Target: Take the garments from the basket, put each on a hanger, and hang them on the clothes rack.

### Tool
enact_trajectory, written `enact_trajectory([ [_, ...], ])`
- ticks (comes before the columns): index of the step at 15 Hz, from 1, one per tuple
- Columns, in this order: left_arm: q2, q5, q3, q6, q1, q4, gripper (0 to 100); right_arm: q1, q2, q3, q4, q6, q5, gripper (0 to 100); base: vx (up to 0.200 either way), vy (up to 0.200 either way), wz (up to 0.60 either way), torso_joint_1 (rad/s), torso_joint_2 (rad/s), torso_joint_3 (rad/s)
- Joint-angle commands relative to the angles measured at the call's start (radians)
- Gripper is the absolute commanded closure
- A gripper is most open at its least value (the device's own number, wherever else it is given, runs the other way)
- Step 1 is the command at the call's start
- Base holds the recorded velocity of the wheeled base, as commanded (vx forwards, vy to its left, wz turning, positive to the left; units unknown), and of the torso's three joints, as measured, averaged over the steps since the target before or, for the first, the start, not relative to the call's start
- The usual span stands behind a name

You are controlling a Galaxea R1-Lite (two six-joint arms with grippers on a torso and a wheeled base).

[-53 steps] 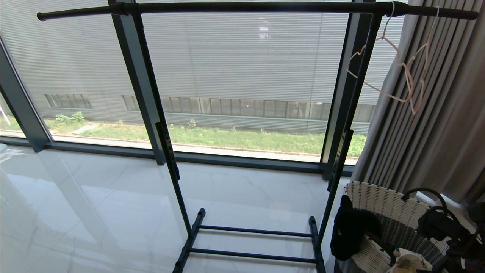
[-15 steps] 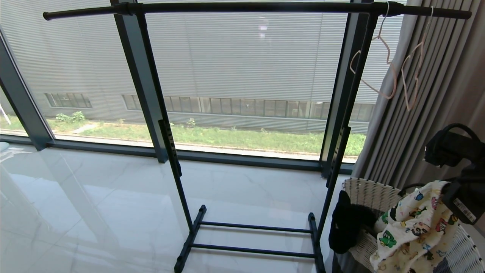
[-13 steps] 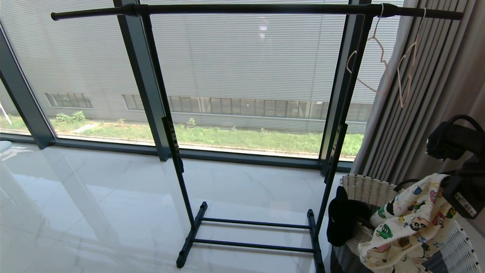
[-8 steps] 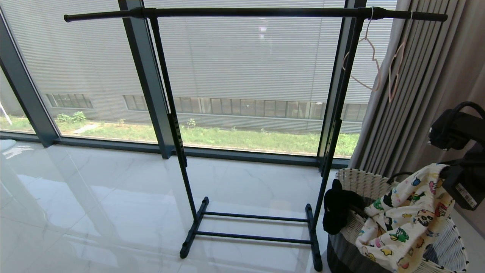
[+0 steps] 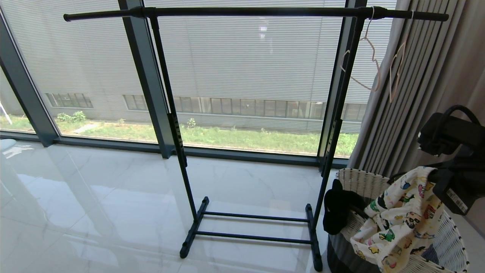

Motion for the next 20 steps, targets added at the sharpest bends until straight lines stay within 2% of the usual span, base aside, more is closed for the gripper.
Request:
enact_trajectory([
  [1,0.250,-0.006,-0.194,-0.109,-0.032,-0.044,0,0.026,0.003,0.003,0.000,0.000,0.013,100,0.000,0.000,0.00,0.000,0.00,0.000],
  [2,0.407,-0.006,-0.285,-0.145,-0.032,-0.105,0,0.042,0.002,0.004,0.000,0.000,0.029,100,0.000,0.000,0.00,0.000,0.00,0.000],
  [3,0.532,-0.006,-0.345,-0.147,-0.037,-0.163,0,0.057,0.002,0.004,0.000,0.000,0.030,100,0.000,0.000,0.00,0.000,0.00,0.000],
  [4,0.669,-0.006,-0.412,-0.153,-0.078,-0.237,0,0.071,-0.003,0.004,-0.002,0.001,0.030,100,0.000,0.000,0.00,0.000,0.00,0.000],
  [6,0.879,0.001,-0.478,-0.155,-0.222,-0.380,0,0.074,-0.020,0.004,-0.002,0.001,0.030,100,0.000,0.000,0.00,0.000,0.00,0.000],
  [7,0.963,0.030,-0.506,-0.153,-0.331,-0.410,0,0.075,-0.029,0.006,-0.002,0.001,0.032,100,0.000,0.000,0.00,0.000,0.00,0.000],
  [8,1.057,0.104,-0.544,-0.161,-0.480,-0.413,0,0.077,-0.041,0.004,-0.005,0.001,0.036,100,0.000,0.000,0.00,0.000,0.00,0.000],
  [9,1.148,0.195,-0.578,-0.199,-0.626,-0.415,0,0.086,-0.055,-0.004,-0.011,-0.002,0.050,100,0.000,0.000,0.00,0.000,0.00,0.000],
  [11,1.355,0.357,-0.641,-0.334,-0.902,-0.419,0,0.112,-0.099,0.006,-0.011,-0.002,0.052,100,0.000,0.000,0.00,0.000,0.00,0.000],
  [12,1.408,0.379,-0.654,-0.363,-0.956,-0.419,0,0.114,-0.109,0.012,-0.009,-0.002,0.052,100,0.000,0.000,0.00,0.000,0.00,0.000],
  [13,1.543,0.397,-0.682,-0.420,-1.072,-0.423,0,0.115,-0.127,0.029,-0.009,-0.002,0.052,100,0.000,0.000,0.00,0.000,0.00,0.000],
  [15,1.686,0.396,-0.740,-0.426,-1.147,-0.461,0,0.140,-0.141,0.030,-0.009,-0.002,0.052,100,0.000,0.000,0.00,0.000,0.00,0.000],
  [16,1.796,0.394,-0.817,-0.429,-1.175,-0.499,0,0.163,-0.144,0.032,-0.009,-0.002,0.052,100,0.000,0.000,0.00,0.000,0.00,0.000],
  [20,2.068,0.391,-1.043,-0.431,-1.253,-0.504,0,0.201,-0.142,0.027,-0.012,-0.002,0.052,100,0.000,0.000,0.00,0.000,0.00,0.000],
])
